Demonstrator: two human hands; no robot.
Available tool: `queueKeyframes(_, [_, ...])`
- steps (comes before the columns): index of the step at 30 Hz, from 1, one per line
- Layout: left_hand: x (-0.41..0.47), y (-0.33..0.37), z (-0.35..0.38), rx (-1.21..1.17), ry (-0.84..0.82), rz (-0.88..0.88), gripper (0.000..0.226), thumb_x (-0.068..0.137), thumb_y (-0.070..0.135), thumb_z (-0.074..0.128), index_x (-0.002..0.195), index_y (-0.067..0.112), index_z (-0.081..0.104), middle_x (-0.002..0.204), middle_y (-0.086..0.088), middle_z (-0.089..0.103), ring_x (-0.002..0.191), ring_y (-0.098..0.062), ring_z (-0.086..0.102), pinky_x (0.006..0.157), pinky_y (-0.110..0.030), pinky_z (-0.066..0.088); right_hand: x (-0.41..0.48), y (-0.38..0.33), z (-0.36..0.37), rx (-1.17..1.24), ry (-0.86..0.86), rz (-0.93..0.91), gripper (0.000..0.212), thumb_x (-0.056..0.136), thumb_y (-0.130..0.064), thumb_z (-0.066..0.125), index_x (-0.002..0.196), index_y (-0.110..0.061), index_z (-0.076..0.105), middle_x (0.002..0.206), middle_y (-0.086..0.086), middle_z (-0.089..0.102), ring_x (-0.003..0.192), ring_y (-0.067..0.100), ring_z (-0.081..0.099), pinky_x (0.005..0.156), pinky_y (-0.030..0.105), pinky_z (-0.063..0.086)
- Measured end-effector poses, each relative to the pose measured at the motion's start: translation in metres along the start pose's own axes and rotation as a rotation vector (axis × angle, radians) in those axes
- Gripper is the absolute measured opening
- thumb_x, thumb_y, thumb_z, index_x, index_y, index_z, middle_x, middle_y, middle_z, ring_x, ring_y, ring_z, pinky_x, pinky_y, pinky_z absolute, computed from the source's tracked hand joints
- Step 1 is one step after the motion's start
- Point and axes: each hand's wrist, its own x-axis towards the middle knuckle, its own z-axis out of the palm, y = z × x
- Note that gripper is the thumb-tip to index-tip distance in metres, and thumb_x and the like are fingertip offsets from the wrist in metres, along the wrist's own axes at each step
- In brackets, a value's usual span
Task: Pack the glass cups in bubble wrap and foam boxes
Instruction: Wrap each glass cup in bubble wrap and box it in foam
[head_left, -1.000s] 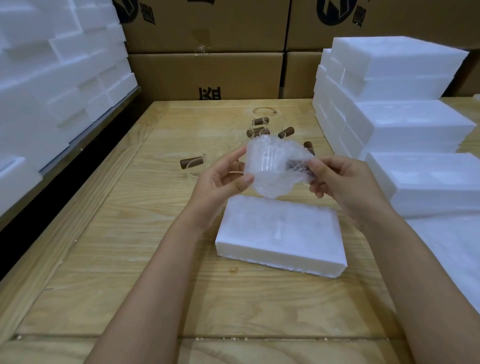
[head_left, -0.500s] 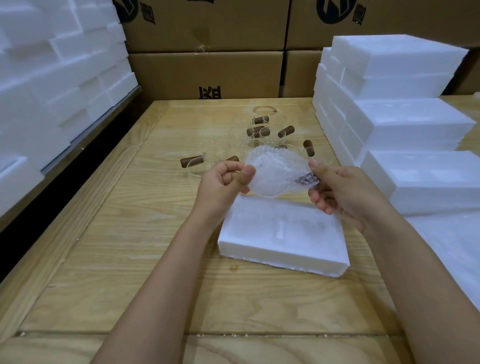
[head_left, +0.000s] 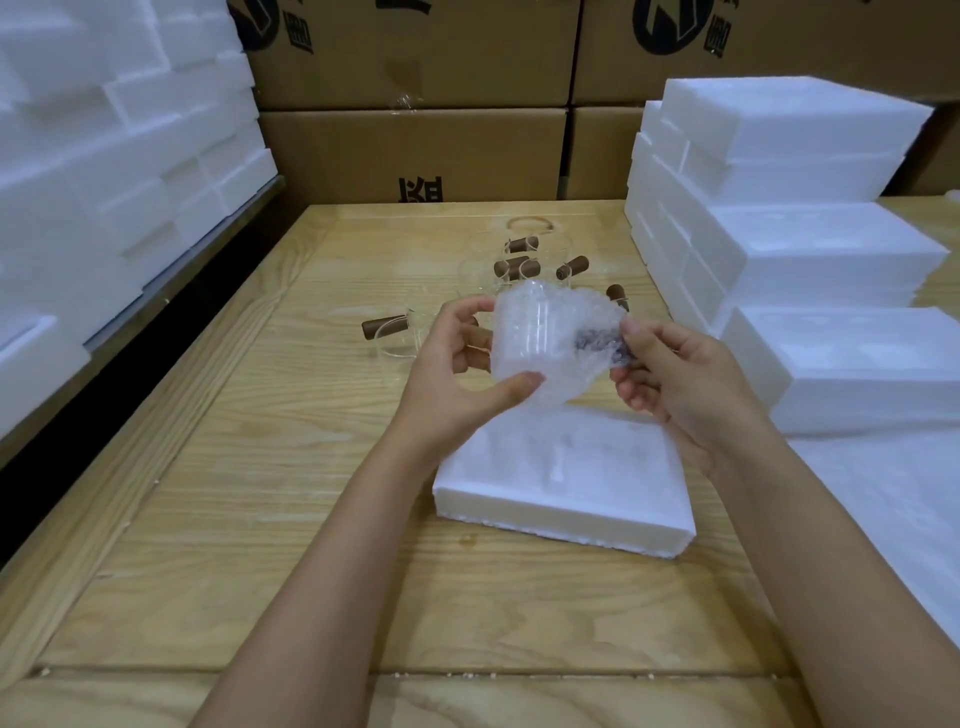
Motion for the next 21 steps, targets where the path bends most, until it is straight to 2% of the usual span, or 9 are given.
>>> queueKeyframes(2, [0.001,-0.003,-0.002,0.027,-0.018,0.027,0.066,0.059,0.03,0.083,0.106,0.059,0.048,0.11,0.001,0.06,0.09,-0.009,0.063,0.08,-0.027,0.053,-0.001,-0.001,-0.002,0.021,-0.044,-0.048,0.019,0.077,-0.028,0.066,0.087,-0.012,0.066,0.058,0.001,0.063,0.049,0.01,0.056,0.048,0.017,0.047])
queueKeyframes(4, [0.0,-0.005,-0.002,0.051,-0.035,0.057,0.07,0.064,0.02,0.079,0.111,0.058,0.045,0.113,0.004,0.059,0.092,-0.008,0.062,0.077,-0.026,0.052,-0.001,-0.001,-0.004,0.024,-0.09,-0.091,0.023,0.073,-0.027,0.066,0.091,-0.013,0.065,0.062,0.0,0.065,0.053,0.011,0.058,0.052,0.018,0.048])
queueKeyframes(6, [-0.002,-0.006,-0.001,0.118,-0.063,0.116,0.072,0.067,0.016,0.076,0.121,0.048,0.042,0.119,0.008,0.055,0.099,-0.006,0.06,0.081,-0.024,0.049,-0.001,0.0,-0.006,0.018,-0.132,-0.129,0.024,0.073,-0.024,0.066,0.094,-0.013,0.064,0.066,0.0,0.067,0.058,0.013,0.061,0.056,0.019,0.05])
queueKeyframes(9, [-0.003,-0.006,0.0,0.228,-0.085,0.238,0.076,0.069,0.013,0.077,0.132,0.031,0.038,0.124,0.025,0.048,0.111,-0.004,0.055,0.093,-0.022,0.045,-0.001,0.003,-0.008,0.022,-0.171,-0.182,0.023,0.072,-0.022,0.067,0.094,-0.015,0.066,0.073,0.001,0.069,0.065,0.016,0.064,0.062,0.022,0.052])
queueKeyframes(13, [-0.004,0.0,0.001,0.299,-0.109,0.307,0.082,0.07,0.014,0.077,0.136,0.03,0.032,0.123,0.044,0.039,0.114,0.008,0.047,0.093,-0.009,0.038,-0.002,0.004,-0.012,0.046,-0.204,-0.228,0.016,0.073,-0.016,0.066,0.088,-0.019,0.069,0.075,0.001,0.071,0.067,0.017,0.065,0.069,0.023,0.054])
queueKeyframes(16, [-0.005,0.007,-0.001,0.268,-0.162,0.274,0.09,0.071,0.016,0.077,0.142,0.034,0.026,0.128,0.049,0.032,0.121,0.014,0.042,0.096,-0.006,0.035,-0.003,0.002,-0.012,0.046,-0.198,-0.242,0.018,0.071,-0.013,0.066,0.089,-0.015,0.067,0.075,0.0,0.071,0.067,0.016,0.066,0.07,0.024,0.055])
queueKeyframes(19, [-0.003,0.015,-0.009,0.199,-0.258,0.159,0.094,0.067,0.016,0.079,0.142,0.042,0.029,0.131,0.039,0.041,0.121,0.007,0.047,0.097,-0.011,0.039,-0.006,-0.003,-0.013,0.015,-0.199,-0.249,0.019,0.069,-0.013,0.067,0.088,-0.012,0.065,0.073,0.002,0.072,0.064,0.017,0.067,0.066,0.024,0.056])
queueKeyframes(21, [-0.002,0.019,-0.018,0.116,-0.347,0.05,0.094,0.064,0.014,0.081,0.141,0.041,0.034,0.132,0.033,0.047,0.122,0.004,0.049,0.098,-0.015,0.042,-0.009,-0.007,-0.015,-0.034,-0.233,-0.239,0.018,0.068,-0.015,0.068,0.085,-0.01,0.064,0.07,0.004,0.071,0.06,0.018,0.067,0.061,0.024,0.056])
